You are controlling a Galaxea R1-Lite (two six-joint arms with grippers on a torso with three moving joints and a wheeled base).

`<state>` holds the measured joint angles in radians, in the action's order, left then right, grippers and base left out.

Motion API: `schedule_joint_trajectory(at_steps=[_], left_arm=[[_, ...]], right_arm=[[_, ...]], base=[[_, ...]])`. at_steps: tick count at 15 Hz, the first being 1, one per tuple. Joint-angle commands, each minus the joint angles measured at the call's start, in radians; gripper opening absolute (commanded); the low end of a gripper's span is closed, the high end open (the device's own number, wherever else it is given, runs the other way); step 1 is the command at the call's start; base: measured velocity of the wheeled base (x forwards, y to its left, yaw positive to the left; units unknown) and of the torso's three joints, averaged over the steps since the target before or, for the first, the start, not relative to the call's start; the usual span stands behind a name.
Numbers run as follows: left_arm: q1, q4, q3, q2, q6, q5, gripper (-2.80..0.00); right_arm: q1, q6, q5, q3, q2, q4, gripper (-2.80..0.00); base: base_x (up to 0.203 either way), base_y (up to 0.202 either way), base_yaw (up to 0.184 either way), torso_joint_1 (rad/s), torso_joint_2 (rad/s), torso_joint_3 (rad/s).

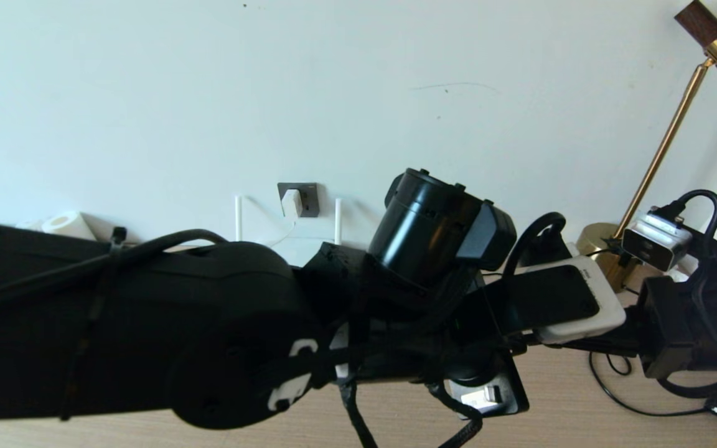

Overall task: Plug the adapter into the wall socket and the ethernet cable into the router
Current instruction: Hand it to the other hand

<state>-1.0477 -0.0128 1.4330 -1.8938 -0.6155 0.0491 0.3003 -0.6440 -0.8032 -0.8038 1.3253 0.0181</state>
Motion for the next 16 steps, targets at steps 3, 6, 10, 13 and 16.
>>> schedule_joint_trajectory(at_steps=[3,6,10,13,16], left_arm=[[-0.003,0.001,0.003,-0.006,-0.003,0.002,0.0],[-0.012,0.034,-0.039,0.034,-0.013,-0.004,0.0],[-0.009,0.068,-0.165,0.112,-0.04,-0.04,0.0],[-0.003,0.258,-0.192,0.119,-0.139,-0.07,0.0],[-0.001,0.367,-0.258,0.18,-0.243,-0.071,0.0]], right_arm=[[0.008,-0.008,-0.008,-0.002,-0.005,-0.003,-2.8],[0.006,-0.05,-0.002,-0.007,-0.01,-0.003,-2.8],[0.006,-0.174,-0.006,-0.037,-0.069,-0.001,-2.8],[0.005,-0.4,-0.044,-0.084,-0.101,-0.001,-2.8],[-0.007,-0.463,-0.054,-0.107,-0.037,-0.001,-2.8]], base=[[0.0,0.0,0.0,0.0,0.0,0.0],[0.0,0.0,0.0,0.0,0.0,0.0],[0.0,0.0,0.0,0.0,0.0,0.0],[0.0,0.0,0.0,0.0,0.0,0.0],[0.0,0.0,0.0,0.0,0.0,0.0]])
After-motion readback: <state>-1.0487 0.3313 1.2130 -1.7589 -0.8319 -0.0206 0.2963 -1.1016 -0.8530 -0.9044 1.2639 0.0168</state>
